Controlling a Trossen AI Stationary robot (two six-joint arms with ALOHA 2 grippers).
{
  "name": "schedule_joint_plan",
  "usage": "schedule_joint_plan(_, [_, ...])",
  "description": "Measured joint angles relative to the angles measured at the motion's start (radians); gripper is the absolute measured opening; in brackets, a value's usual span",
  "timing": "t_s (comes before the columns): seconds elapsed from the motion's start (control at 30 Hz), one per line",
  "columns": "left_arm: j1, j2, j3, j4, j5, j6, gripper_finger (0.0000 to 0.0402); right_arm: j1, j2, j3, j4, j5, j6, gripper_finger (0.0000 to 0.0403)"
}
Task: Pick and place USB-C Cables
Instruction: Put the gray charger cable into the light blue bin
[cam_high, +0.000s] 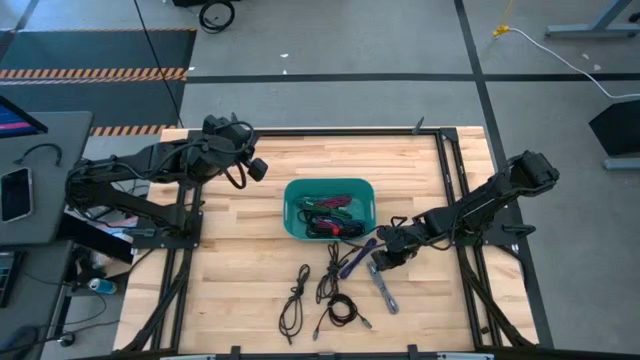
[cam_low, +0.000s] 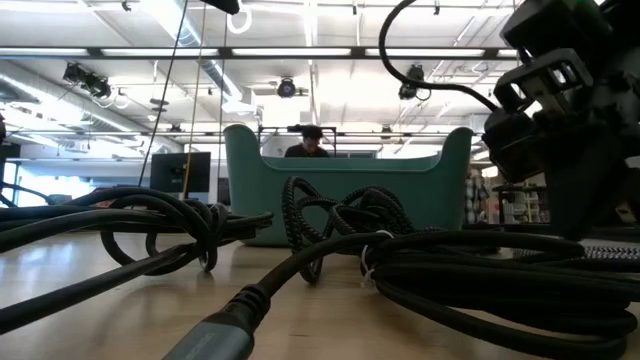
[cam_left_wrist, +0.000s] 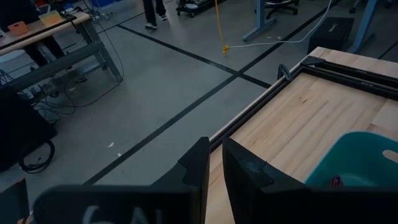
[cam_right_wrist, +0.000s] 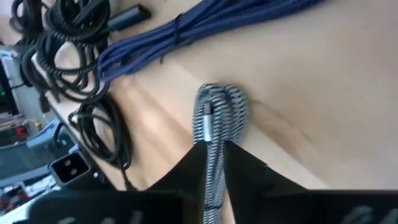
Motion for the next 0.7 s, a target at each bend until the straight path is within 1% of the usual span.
schedule_joint_plan(0.13, [0.0,0.0,0.0,0.0,0.0,-0.001,0.005,0.0,0.0,0.0,0.056,-0.058,0.003,0.0096])
schedule_joint_plan(0.23, [0.0,0.0,0.0,0.0,0.0,-0.003,0.005,0.0,0.0,0.0,0.112,-0.119,0.016,0.0116])
schedule_joint_plan(0.33, [0.0,0.0,0.0,0.0,0.0,-0.005,0.005,0.001,0.0,0.001,0.138,-0.189,0.027,0.0123])
schedule_joint_plan(0.47, [0.0,0.0,0.0,0.0,0.0,-0.006,0.005,0.004,0.0,0.001,0.118,-0.281,0.044,0.0123])
schedule_joint_plan(0.6, [0.0,0.0,0.0,0.0,0.0,-0.01,0.005,0.003,0.0,0.001,0.066,-0.298,0.061,0.0123])
schedule_joint_plan(0.7, [0.0,0.0,0.0,0.0,0.0,-0.01,0.005,0.004,0.0,0.001,0.002,-0.267,0.05,0.0122])
